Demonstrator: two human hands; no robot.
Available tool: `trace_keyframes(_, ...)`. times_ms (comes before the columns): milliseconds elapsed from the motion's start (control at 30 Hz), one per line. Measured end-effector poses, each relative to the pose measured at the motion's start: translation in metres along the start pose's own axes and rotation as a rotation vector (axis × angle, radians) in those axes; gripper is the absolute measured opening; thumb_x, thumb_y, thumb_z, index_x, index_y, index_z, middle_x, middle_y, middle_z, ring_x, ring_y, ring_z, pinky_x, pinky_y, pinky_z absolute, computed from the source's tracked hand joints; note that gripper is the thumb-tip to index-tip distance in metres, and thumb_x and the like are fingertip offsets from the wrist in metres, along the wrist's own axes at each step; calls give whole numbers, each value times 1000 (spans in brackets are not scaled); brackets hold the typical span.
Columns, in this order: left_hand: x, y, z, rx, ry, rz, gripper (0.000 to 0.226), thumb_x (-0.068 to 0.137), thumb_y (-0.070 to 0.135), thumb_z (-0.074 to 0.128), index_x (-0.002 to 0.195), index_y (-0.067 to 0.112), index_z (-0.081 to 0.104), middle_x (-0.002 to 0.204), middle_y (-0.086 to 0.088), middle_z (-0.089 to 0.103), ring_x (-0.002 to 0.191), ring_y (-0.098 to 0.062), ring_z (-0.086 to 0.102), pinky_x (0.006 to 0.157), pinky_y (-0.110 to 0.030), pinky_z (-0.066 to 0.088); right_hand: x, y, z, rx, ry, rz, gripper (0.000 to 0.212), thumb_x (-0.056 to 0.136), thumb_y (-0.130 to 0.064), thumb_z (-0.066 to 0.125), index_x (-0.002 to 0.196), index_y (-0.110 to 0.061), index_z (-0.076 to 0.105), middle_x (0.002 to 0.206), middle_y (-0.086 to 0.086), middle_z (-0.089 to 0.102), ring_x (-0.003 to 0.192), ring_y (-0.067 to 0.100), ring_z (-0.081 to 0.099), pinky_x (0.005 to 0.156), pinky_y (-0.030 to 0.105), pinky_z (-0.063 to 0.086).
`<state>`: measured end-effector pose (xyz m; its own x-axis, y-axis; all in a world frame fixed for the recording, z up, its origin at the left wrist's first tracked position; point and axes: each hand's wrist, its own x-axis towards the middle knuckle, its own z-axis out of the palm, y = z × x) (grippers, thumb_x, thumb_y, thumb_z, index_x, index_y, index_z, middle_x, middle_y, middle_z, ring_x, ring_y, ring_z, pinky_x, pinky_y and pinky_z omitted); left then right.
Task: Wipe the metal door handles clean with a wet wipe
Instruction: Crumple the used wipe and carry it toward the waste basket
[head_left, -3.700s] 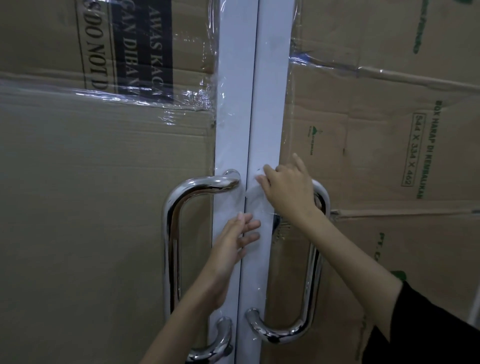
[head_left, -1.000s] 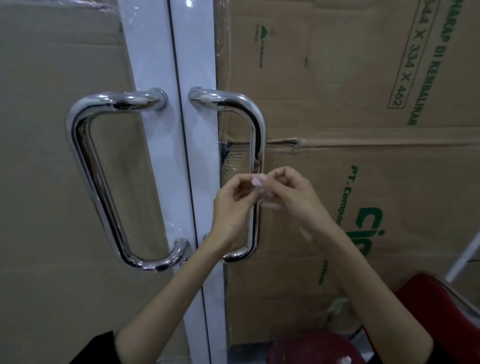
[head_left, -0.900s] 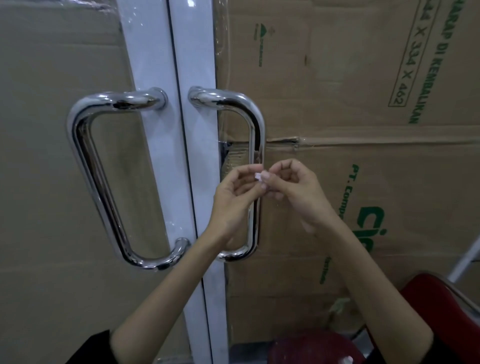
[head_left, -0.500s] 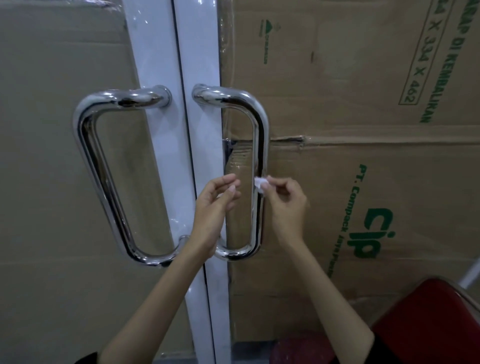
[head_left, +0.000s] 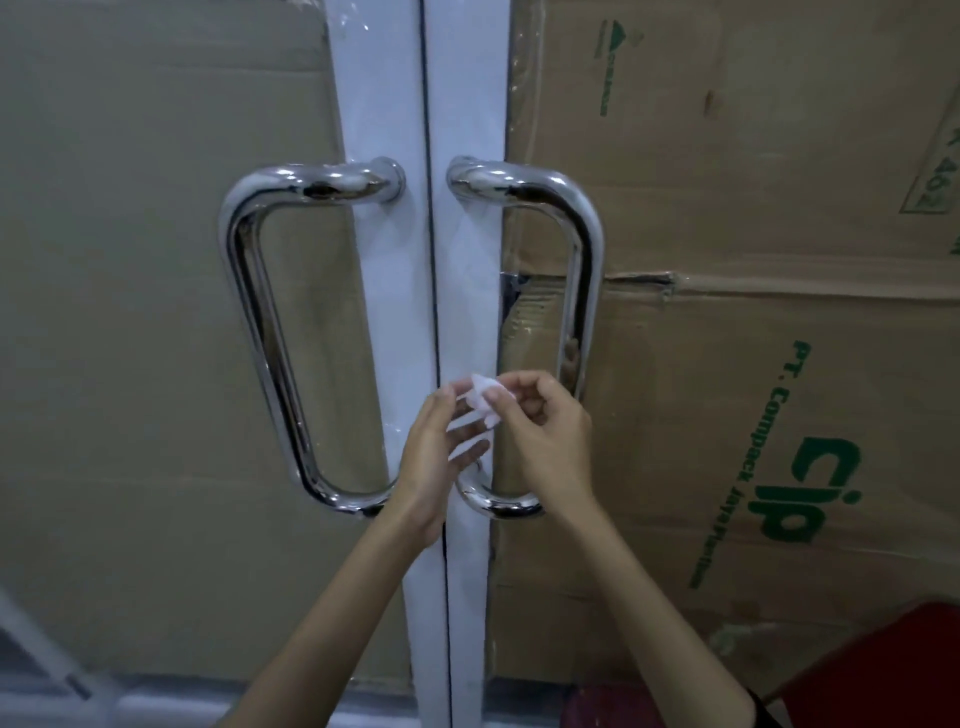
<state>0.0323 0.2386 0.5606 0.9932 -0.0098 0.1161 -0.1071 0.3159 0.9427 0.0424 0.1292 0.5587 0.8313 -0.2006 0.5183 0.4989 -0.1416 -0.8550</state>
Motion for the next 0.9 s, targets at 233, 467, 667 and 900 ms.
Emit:
trace_keyframes(233, -26, 14, -75, 6, 221, 20, 28, 96, 39, 40, 119, 33, 56, 119, 3, 63, 105, -17, 62, 84, -28, 49, -4, -1, 69, 238, -174, 153, 12, 87, -16, 65, 76, -22, 65, 53, -12, 55, 47, 3, 42, 48, 19, 37)
trace_keyframes(467, -56, 66, -174, 145, 391, 107, 27, 92, 36, 51, 118, 34, 59, 108, 10, 64, 96, -9, 59, 84, -26, 47, -31, -36, 180, 435, -640, 200, 6, 89, -7, 61, 88, -10, 66, 55, -5, 58, 46, 3, 47, 48, 15, 42)
trace_keyframes(667, -93, 102, -293, 298, 528, 38, 17, 90, 23, 59, 106, 25, 64, 96, 4, 64, 88, -8, 59, 84, -24, 44, -67, -48, 299, 441, -894, 289, 12, 89, -5, 62, 99, -3, 67, 70, 7, 63, 52, 2, 54, 57, 16, 46)
trace_keyframes(900, -115, 121, -445, 262, 676, -52, 7, 92, 21, 58, 88, 15, 60, 66, 5, 52, 51, -3, 46, 49, -11, 37, -108, -48, 456, 264, -1099, 507, 5, 89, -14, 62, 85, -16, 60, 72, -2, 59, 59, 9, 53, 53, 17, 43)
